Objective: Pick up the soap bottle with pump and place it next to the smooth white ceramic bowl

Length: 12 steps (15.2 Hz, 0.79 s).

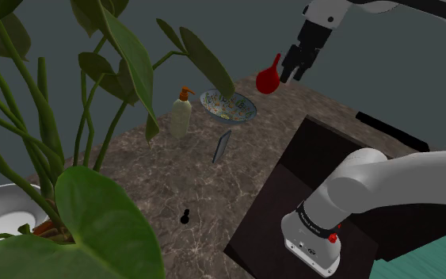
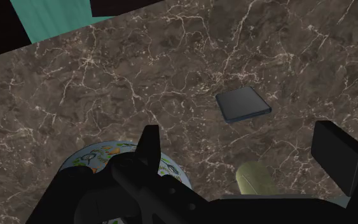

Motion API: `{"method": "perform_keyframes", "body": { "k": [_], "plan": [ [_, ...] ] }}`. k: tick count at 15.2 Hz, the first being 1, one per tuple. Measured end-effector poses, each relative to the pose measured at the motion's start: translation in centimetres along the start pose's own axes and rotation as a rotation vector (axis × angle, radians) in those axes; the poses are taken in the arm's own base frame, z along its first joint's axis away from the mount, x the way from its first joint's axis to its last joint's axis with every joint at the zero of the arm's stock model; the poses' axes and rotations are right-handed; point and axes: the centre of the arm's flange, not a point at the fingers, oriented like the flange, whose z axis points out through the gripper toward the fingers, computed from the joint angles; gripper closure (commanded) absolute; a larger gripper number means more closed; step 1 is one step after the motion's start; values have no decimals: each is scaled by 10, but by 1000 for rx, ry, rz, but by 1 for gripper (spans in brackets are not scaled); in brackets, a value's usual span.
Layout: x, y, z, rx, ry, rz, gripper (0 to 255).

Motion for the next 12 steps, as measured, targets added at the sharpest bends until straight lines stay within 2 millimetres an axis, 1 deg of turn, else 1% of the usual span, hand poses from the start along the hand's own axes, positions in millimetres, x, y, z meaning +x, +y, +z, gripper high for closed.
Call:
{"method": "perform_keyframes", "body": {
  "k": [1,3,7,8,12],
  "plan": [
    [0,0,0,0,0,0,0],
    [13,-5,5,-2,-1,0,0],
    [54,-24,28,-8,-3,2,0],
    [67,-26,33,-10,-4,2,0],
    [107,-47,58,-16,-6,4,0]
  ]
}}
